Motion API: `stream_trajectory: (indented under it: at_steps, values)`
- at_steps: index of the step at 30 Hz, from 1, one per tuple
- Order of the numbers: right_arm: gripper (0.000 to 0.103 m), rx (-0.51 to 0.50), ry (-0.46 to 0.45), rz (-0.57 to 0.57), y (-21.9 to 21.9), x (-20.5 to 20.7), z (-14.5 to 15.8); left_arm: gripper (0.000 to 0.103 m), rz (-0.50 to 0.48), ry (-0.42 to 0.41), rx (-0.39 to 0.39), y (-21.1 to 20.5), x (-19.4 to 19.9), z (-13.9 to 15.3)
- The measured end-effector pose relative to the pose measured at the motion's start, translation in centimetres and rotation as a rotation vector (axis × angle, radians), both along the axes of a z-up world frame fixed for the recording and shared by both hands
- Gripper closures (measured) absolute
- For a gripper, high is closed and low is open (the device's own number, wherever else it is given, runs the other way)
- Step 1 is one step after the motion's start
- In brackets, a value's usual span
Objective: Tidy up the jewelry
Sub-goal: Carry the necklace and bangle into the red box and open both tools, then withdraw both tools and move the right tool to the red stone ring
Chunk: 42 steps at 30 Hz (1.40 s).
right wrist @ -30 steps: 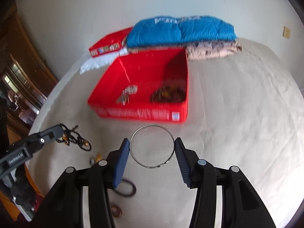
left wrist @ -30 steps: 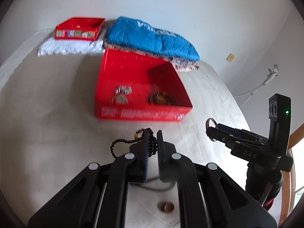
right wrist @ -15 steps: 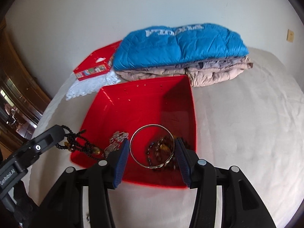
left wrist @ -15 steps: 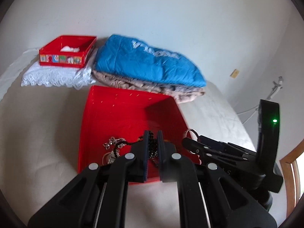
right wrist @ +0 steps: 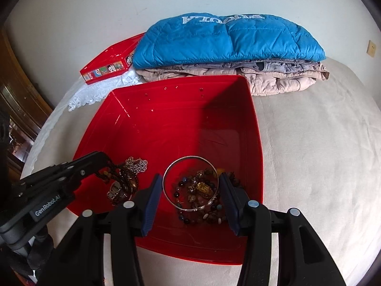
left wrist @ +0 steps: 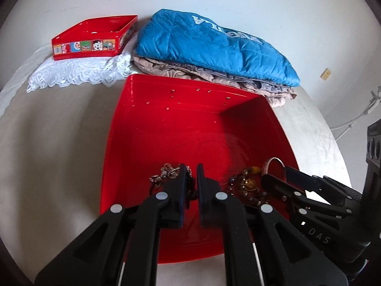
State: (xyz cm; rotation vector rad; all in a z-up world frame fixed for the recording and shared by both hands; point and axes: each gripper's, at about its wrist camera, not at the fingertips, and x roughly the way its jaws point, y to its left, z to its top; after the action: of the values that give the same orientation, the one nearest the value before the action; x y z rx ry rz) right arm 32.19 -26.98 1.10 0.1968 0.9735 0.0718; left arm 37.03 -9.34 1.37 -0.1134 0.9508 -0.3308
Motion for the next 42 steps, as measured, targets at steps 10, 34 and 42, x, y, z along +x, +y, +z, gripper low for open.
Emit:
stream_trajectory:
  at_steps: [10, 34, 42]
  values:
    - [0.052, 0.018, -0.033, -0.015, -0.8, -0.7, 1.1, 0.075, 0.009, -0.062, 0.035, 0.1, -1.1, 1.4]
    - [0.05, 0.06, -0.065, -0.02, -1.5, -7.0, 3.2, 0.034, 0.056, -0.16, 0.067, 3.1, -9.9, 6.0]
    - [0.046, 0.087, -0.073, -0.02, -1.5, -11.0, 2.4, 0.028, 0.059, -0.189, 0.112, 4.1, -14.3, 5.2]
